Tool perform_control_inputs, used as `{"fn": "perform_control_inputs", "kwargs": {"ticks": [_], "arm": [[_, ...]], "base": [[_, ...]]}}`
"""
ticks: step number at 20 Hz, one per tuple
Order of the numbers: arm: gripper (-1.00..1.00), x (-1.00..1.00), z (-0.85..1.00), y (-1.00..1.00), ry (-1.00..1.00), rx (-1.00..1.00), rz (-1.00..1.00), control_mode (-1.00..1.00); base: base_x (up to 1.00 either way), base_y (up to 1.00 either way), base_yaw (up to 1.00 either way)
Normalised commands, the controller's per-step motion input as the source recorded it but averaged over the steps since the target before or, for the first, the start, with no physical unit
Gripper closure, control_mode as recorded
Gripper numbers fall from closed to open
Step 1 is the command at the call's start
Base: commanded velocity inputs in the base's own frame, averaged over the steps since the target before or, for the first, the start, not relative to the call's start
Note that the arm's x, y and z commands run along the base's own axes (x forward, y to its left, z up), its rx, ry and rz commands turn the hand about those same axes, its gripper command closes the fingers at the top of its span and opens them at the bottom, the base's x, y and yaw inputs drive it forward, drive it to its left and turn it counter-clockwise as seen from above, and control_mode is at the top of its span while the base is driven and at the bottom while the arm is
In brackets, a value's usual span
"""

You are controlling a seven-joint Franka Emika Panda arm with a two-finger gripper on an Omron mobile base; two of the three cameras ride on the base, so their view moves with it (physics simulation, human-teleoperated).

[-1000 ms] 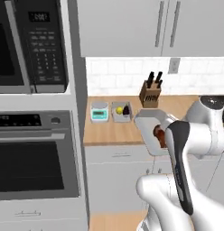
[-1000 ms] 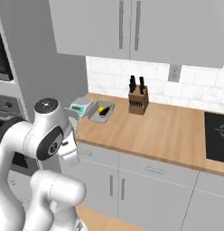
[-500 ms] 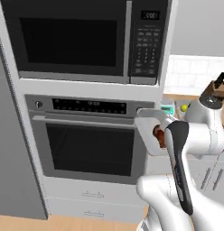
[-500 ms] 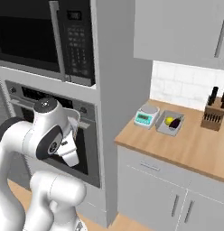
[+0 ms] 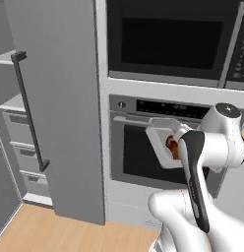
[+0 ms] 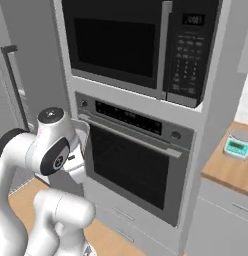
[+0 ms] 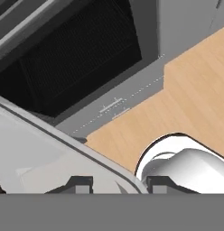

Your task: Take the meat container that has the chicken drumstick and place it on the second highest rack of the freezer. Then take the vegetable container that has the lemon and eggplant and place it on the highest rack of the freezer.

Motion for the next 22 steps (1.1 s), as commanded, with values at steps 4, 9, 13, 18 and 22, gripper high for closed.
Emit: {"fn": "perform_control_inputs", "kwargs": {"ticks": [4, 9, 13, 18, 22], "arm": [[1.0, 0.0, 0.0, 0.0, 0.0, 0.0, 0.0, 1.0], [1.0, 0.0, 0.0, 0.0, 0.0, 0.0, 0.0, 1.0], [1.0, 0.0, 0.0, 0.0, 0.0, 0.0, 0.0, 1.0], [1.0, 0.0, 0.0, 0.0, 0.0, 0.0, 0.0, 1.0], [1.0, 0.0, 0.0, 0.0, 0.0, 0.0, 0.0, 1.0]], "base": [[-0.09, 1.0, 0.23], [0.15, 1.0, 0.14], [0.31, 0.77, 0.01], [0.38, 0.77, -0.03], [0.21, 0.62, -0.08]]}}
